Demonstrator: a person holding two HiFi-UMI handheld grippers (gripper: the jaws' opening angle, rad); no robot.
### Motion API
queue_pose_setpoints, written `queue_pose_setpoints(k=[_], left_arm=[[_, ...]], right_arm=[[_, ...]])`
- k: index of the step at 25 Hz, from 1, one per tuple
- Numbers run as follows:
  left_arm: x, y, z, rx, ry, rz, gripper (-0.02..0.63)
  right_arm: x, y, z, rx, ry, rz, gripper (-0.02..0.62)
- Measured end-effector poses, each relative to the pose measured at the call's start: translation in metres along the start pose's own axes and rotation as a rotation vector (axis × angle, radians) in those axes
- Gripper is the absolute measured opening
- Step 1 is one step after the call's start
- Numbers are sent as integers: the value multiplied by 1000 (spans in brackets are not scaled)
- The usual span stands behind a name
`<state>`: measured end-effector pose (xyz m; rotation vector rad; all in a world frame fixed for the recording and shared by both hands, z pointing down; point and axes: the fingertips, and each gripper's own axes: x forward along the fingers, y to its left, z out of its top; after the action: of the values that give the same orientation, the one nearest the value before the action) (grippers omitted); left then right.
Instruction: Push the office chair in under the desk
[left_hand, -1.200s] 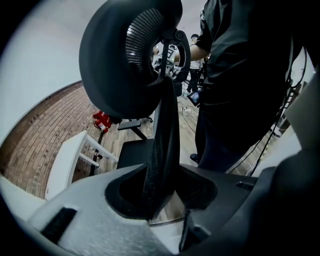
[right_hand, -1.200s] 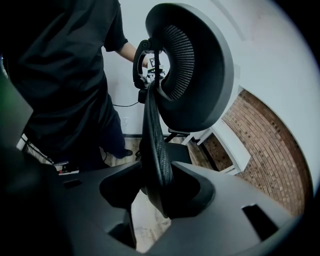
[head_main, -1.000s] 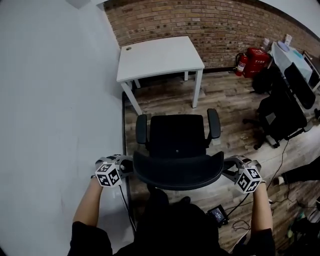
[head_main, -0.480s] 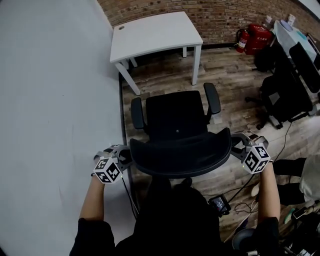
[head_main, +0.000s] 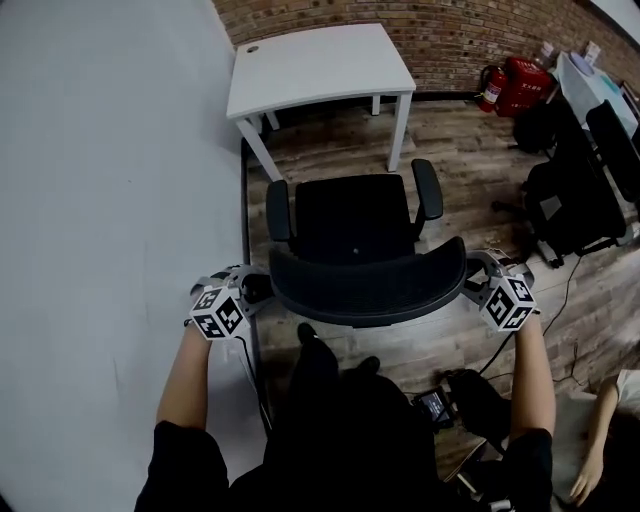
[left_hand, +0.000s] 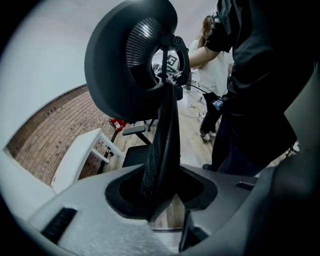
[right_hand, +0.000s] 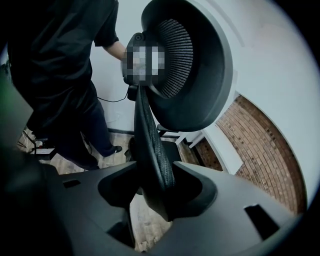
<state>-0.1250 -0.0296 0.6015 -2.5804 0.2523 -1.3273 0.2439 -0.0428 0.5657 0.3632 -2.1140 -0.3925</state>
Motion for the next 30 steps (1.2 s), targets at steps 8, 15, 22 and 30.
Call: queue_pose_setpoints(k=[8, 15, 22, 30], left_arm=[[10, 50, -12, 1, -6, -8, 152], [21, 97, -22, 5, 2, -34, 152], [12, 132, -49, -6, 3, -27, 153], [-2, 167, -76, -12, -35, -11, 153]], right_arm=[[28, -44, 1, -3, 22, -3, 190], [52, -86, -1, 6, 34, -9, 192], [87, -109, 27, -51, 9, 6, 158], [122, -140, 47, -92, -10, 37, 135]])
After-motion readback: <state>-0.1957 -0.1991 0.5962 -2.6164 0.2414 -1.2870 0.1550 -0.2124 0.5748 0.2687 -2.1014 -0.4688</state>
